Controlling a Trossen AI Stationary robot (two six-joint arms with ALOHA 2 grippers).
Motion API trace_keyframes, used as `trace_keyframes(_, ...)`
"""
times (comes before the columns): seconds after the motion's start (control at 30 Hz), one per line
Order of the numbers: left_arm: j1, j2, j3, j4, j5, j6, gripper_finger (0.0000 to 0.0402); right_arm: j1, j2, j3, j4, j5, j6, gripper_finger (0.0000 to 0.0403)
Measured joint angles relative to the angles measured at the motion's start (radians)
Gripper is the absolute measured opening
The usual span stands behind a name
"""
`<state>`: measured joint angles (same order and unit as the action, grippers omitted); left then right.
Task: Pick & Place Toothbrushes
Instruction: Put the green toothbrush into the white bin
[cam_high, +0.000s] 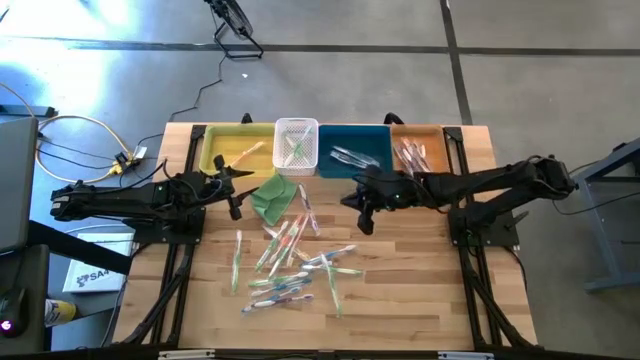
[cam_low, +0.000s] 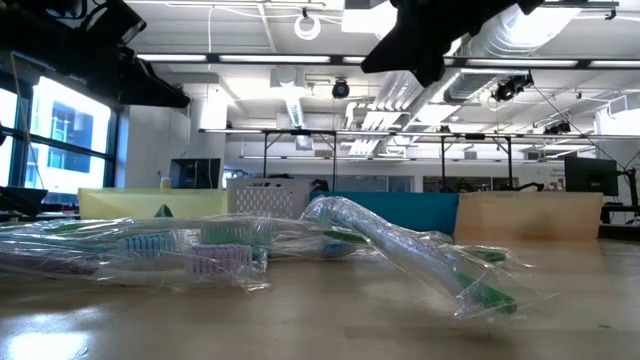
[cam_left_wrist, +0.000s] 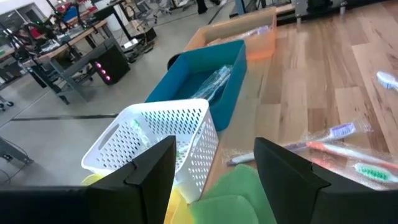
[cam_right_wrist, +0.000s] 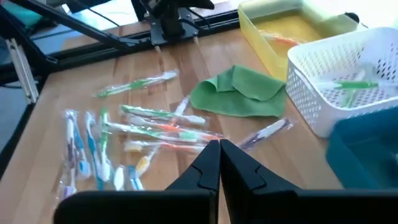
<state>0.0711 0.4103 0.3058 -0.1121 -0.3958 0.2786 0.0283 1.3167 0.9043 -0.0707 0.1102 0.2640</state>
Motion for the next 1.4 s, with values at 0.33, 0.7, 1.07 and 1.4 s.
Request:
trace_keyframes(0.33,0.0,0.0,0.0,-0.012,0.0,0.004,0.0211,0.144,0.0,0.0,0.049,0.121,0.183,0.0003)
trace_keyframes(0.7,0.0,0.0,0.0,-0.019,0.0,0.004,0.0211,0.289,0.001,0.092,0.036,0.282,0.245,0.0003)
trace_keyframes(1.07,0.0,0.0,0.0,-0.019,0.0,0.004,0.0211,0.341,0.238,0.345,-0.244,0.306,0.439,0.0002)
trace_keyframes(1.4,0.0,0.0,0.0,-0.026,0.005,0.003,0.0211,0.353,0.487,0.543,-0.459,0.125,0.612,0.0002)
